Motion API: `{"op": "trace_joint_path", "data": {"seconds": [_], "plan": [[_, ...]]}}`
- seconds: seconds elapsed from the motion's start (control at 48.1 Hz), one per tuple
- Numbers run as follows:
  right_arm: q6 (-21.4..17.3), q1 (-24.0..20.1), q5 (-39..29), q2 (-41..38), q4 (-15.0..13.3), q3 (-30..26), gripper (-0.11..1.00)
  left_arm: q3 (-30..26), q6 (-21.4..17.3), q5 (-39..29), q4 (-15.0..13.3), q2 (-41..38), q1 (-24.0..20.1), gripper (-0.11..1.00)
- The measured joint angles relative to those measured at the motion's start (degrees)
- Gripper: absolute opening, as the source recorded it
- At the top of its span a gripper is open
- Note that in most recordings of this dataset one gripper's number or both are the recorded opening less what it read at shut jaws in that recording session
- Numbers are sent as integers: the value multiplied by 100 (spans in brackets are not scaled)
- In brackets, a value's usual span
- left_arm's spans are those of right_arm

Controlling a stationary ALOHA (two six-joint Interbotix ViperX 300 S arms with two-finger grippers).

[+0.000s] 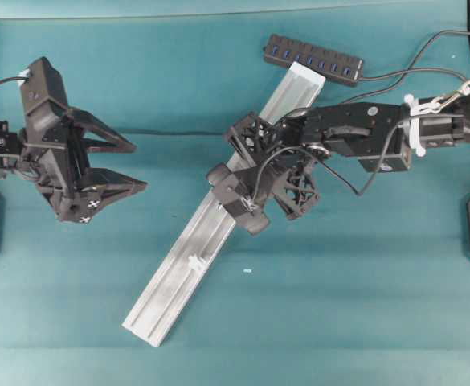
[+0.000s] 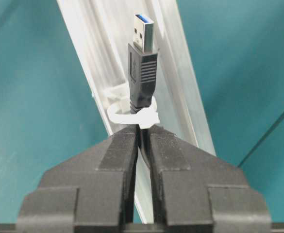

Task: Pass the USB cable through three rings with both arms.

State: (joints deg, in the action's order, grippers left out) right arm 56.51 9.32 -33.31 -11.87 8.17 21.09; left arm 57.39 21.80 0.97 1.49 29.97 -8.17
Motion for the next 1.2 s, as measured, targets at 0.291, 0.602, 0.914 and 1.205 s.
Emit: {"op": "trace_joint_path", "data": {"seconds": [0.291, 0.602, 0.914, 1.205], "plan": [[-9, 0, 44, 9, 114, 26, 8, 0, 35, 44, 0, -26, 0, 93], [-9, 9, 44, 9, 158, 35, 8, 114, 387, 527, 0, -404, 0, 93], [-9, 35, 44, 9, 167, 35, 8, 202, 554, 2188, 0, -1274, 18, 93], [-18, 35, 35, 9, 176, 35, 8, -105, 580, 2707, 0, -2188, 334, 94]]}}
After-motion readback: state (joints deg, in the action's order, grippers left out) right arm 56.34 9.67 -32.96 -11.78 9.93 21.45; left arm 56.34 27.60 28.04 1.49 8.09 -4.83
